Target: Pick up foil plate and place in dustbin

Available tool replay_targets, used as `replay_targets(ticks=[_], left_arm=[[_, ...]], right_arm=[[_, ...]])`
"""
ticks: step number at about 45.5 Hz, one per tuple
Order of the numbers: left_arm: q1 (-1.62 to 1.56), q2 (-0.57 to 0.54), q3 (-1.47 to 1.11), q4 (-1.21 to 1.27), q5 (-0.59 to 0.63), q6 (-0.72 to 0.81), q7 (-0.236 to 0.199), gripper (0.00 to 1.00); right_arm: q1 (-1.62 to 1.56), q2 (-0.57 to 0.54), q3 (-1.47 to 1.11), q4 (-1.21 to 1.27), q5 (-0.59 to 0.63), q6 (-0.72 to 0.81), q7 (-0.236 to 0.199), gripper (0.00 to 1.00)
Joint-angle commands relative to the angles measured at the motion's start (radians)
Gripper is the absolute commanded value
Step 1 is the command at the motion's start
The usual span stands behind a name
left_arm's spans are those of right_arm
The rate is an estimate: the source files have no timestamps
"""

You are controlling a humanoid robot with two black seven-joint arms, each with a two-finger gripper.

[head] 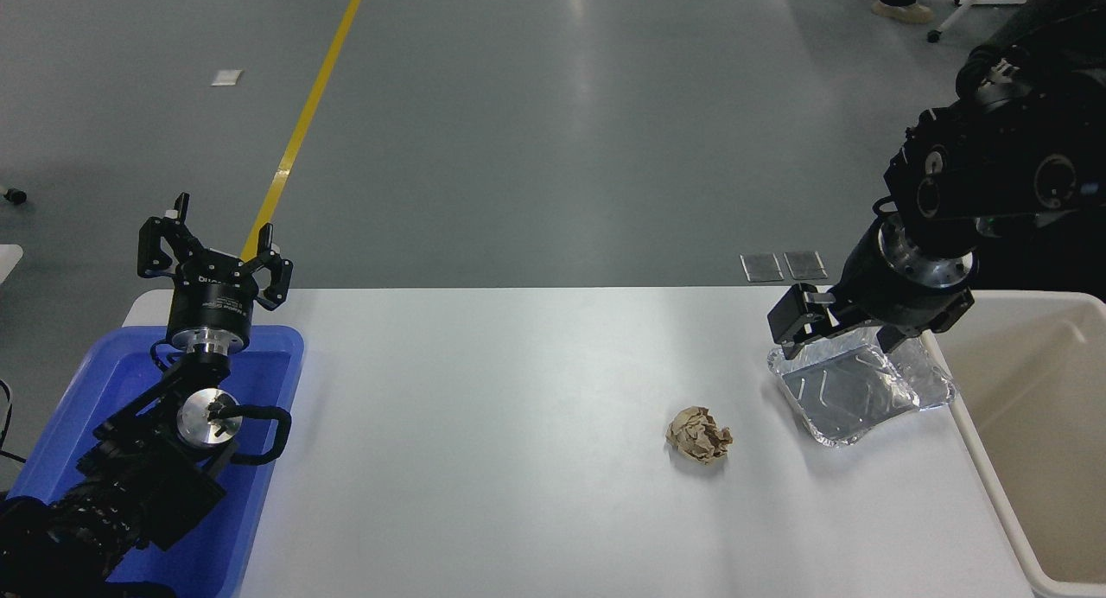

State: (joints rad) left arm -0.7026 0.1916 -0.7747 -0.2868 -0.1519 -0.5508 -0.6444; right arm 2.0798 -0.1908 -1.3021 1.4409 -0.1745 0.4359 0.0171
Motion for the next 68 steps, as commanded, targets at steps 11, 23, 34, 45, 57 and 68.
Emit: replay_targets(ticks=[11,23,34,45,57,68], left_arm=[[0.000,0.000,0.000,0.000,0.000,0.000,0.000,0.99],[0.000,0.000,0.000,0.000,0.000,0.000,0.000,0.99],[0.000,0.000,0.000,0.000,0.000,0.000,0.000,0.99],[0.000,0.000,0.000,0.000,0.000,0.000,0.000,0.99],[0.000,0.000,0.000,0.000,0.000,0.000,0.000,0.99],[0.000,0.000,0.000,0.000,0.000,0.000,0.000,0.99]], right_arm=[[-0.243,-0.203,-0.034,-0.221,-0.407,-0.218,0.000,1.00],[-0.496,-0.354,0.082,-0.474,-0.459,-0.220,0.000,1.00],[-0.717,-0.394,0.380,-0.614,-0.277,-0.218,-0.023,1.00],[-0.796,-0.348,0.395,-0.633,0.220,-0.321,-0.100,1.00],[-0.833,-0.335,0.409,-0.613,0.619,-0.471,-0.132,1.00],[-0.912,-0.322,0.426,-0.588,0.681,-0.589,-0.131,1.00]])
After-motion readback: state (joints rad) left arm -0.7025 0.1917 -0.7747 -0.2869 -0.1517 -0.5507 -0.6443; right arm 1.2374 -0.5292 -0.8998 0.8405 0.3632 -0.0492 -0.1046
